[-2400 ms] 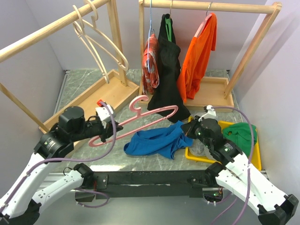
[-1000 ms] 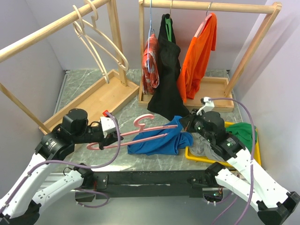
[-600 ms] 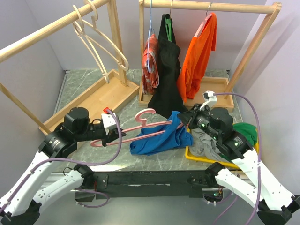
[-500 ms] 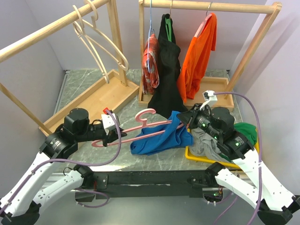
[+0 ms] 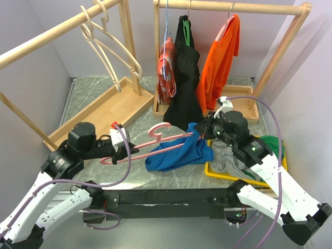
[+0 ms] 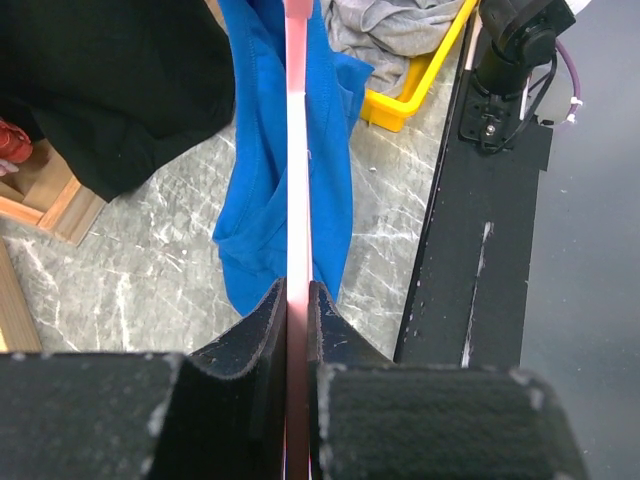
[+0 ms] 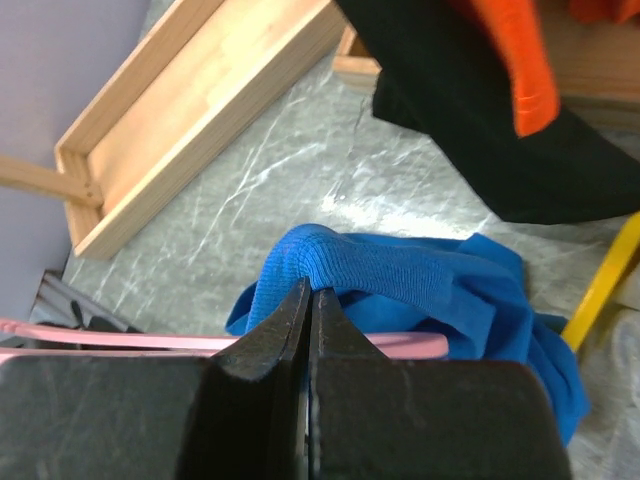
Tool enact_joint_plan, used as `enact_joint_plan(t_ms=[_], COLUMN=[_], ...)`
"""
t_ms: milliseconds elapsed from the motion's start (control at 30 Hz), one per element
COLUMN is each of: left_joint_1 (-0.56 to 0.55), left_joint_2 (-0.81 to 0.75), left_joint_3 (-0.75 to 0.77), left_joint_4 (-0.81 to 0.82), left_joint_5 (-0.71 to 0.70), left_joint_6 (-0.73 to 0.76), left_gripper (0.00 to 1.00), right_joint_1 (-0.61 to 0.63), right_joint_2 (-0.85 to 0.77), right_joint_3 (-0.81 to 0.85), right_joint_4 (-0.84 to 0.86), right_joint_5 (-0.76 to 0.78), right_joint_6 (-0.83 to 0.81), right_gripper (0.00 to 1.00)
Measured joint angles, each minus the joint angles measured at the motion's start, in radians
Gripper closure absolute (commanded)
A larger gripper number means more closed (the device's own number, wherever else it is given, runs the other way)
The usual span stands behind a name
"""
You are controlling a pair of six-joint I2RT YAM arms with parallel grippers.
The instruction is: Place the tank top on the hanger
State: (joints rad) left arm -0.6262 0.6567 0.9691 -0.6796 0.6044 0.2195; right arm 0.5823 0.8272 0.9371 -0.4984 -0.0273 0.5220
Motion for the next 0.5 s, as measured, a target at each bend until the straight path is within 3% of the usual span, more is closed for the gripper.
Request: enact_joint_plan(t_ms=[500], left_joint_1=[0.000], left_joint_2=[0.033], left_joint_3=[-0.109], left_joint_4=[0.212], left_joint_5=[0.021], left_joint_6=[-0.067], left_gripper=[0.99], right_joint_1=[0.049], right_joint_2=[-0.029], right_joint_3=[0.032], right_joint_4=[0.038], right_joint_5=[-0.166], right_joint_6=[0.077], right_gripper=[1.00])
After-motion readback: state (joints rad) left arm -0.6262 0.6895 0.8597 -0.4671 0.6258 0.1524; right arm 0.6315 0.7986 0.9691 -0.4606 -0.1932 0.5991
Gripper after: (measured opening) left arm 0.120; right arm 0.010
